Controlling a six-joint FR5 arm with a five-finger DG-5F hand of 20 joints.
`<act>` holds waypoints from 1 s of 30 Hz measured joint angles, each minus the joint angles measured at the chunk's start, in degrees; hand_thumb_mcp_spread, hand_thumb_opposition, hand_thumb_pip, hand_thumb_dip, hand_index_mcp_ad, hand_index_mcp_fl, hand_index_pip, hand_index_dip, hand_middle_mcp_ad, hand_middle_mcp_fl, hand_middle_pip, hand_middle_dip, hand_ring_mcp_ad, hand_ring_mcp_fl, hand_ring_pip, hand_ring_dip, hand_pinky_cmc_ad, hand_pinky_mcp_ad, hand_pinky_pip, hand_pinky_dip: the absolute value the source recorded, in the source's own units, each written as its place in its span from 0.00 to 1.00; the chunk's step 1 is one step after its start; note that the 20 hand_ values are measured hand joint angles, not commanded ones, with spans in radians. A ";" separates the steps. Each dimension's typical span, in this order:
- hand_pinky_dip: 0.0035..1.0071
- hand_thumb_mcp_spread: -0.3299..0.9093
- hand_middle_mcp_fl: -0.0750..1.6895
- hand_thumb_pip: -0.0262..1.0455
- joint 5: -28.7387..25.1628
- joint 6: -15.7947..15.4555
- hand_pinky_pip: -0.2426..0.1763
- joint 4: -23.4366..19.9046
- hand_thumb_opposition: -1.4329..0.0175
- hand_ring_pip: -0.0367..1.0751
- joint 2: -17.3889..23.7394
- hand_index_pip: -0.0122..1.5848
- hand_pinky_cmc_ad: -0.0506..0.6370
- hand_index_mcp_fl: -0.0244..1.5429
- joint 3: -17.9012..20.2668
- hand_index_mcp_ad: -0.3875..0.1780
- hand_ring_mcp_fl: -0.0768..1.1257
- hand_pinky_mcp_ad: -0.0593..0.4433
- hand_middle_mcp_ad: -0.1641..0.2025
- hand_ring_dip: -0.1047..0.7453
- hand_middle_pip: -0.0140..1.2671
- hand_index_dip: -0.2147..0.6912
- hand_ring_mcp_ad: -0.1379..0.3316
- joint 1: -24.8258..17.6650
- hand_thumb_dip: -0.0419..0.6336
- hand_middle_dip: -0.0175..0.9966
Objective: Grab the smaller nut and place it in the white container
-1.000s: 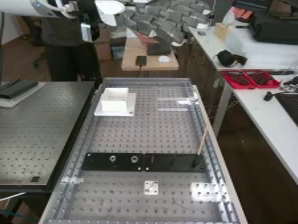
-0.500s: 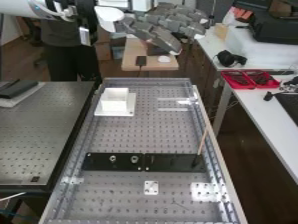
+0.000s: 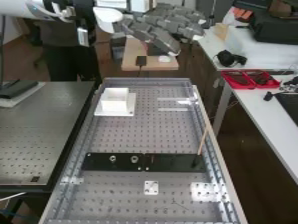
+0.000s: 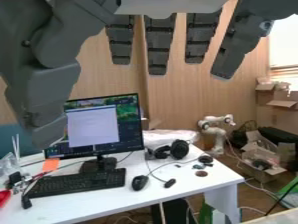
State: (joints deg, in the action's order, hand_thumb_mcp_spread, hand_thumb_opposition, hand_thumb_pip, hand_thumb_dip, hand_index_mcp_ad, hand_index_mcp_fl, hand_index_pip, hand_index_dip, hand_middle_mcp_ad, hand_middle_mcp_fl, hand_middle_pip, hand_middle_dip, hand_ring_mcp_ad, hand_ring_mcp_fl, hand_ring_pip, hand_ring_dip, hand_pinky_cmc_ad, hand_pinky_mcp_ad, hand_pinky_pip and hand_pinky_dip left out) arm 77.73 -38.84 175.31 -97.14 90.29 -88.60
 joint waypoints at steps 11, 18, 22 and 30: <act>0.47 0.52 0.11 0.48 0.15 -0.57 0.43 0.64 0.48 0.12 1.79 0.09 0.54 0.06 1.23 0.46 0.06 0.57 0.59 0.23 0.11 0.33 0.65 -0.54 0.29 0.22; 0.47 0.52 0.12 0.48 0.34 -1.81 0.43 2.58 0.48 0.12 2.49 0.09 0.54 0.06 0.70 0.46 0.06 0.58 0.59 0.23 0.11 0.33 0.65 -1.23 0.29 0.22; 0.47 0.52 0.12 0.48 0.29 -2.47 0.43 3.58 0.48 0.12 2.65 0.09 0.54 0.06 0.19 0.46 0.06 0.58 0.59 0.23 0.10 0.31 0.65 -1.47 0.29 0.22; 0.47 0.52 0.14 0.48 2.82 -1.84 0.43 5.46 0.48 0.12 2.40 0.10 0.54 0.09 -0.85 0.45 0.06 0.58 0.58 0.23 0.11 0.29 0.65 -0.86 0.29 0.22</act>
State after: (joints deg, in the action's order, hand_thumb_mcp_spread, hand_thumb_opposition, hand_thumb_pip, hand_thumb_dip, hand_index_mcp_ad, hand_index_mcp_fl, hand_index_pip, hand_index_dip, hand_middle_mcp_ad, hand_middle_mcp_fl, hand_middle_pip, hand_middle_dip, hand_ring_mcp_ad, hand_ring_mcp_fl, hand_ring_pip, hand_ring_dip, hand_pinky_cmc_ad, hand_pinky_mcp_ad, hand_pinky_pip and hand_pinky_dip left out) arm 80.56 -40.68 180.77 -94.74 89.44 -89.45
